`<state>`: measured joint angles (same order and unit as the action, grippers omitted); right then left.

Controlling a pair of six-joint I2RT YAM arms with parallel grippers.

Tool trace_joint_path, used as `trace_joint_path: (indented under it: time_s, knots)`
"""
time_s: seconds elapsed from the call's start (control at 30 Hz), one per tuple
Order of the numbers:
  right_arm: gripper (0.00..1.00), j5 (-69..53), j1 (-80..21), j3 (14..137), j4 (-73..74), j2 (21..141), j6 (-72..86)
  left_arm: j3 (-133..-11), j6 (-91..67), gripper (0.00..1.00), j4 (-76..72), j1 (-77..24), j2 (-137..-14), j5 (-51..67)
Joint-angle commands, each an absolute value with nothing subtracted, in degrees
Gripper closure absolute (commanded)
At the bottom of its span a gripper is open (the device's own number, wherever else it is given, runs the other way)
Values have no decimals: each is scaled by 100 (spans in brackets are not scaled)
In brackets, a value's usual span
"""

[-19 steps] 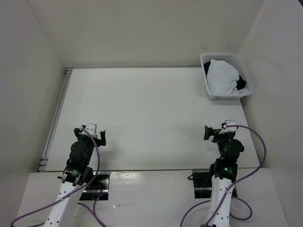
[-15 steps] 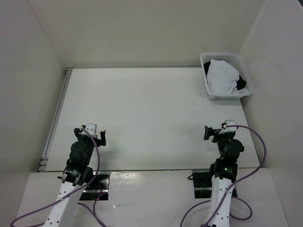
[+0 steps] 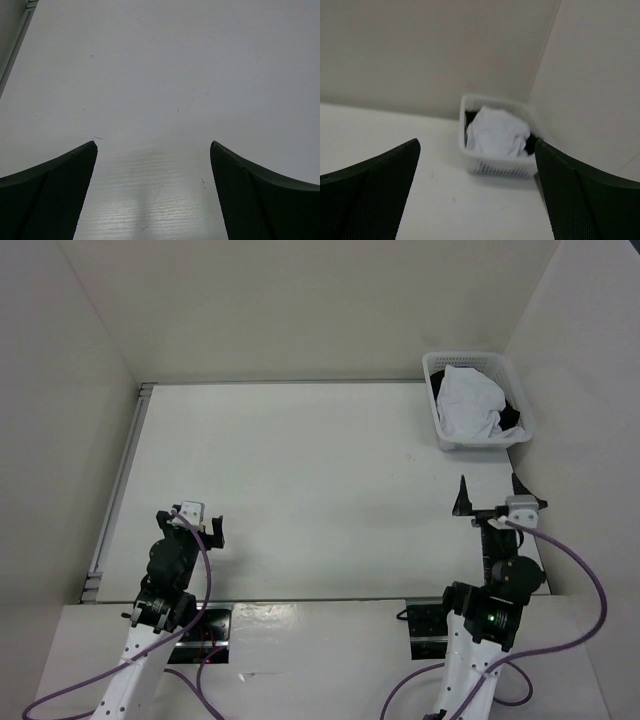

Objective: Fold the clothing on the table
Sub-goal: Grab the skirt from the pile

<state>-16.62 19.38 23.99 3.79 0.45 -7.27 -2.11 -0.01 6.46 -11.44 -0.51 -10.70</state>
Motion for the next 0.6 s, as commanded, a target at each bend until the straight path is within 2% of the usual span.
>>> trace_joint_path:
  time_s: [0.0,0.03,0.17,0.37,0.43,0.57]
  knots:
    - [1,-1310,1925,3223,-1,496,-230,-35,-9,1,510,-1169,747,-1143]
    - [1,-1310,1925,3452,157,501,-229,-35,-9,1,510,-1169,747,-1143]
    - [1,-1959,2117,4874,1193,2463,-53,-35,-9,1,510,-1169,747,-1143]
    - [1,-2337,2109,5782,1915,4269,-219,-35,-9,1,510,-1169,747,-1143]
    - [1,-2391,1882,6098,2292,5207,-220,-35,-9,1,510,-1169,747,-1143]
    - [1,-2443,1828,6915,3215,6195,-281,-35,-9,1,510,-1169,747,-1143]
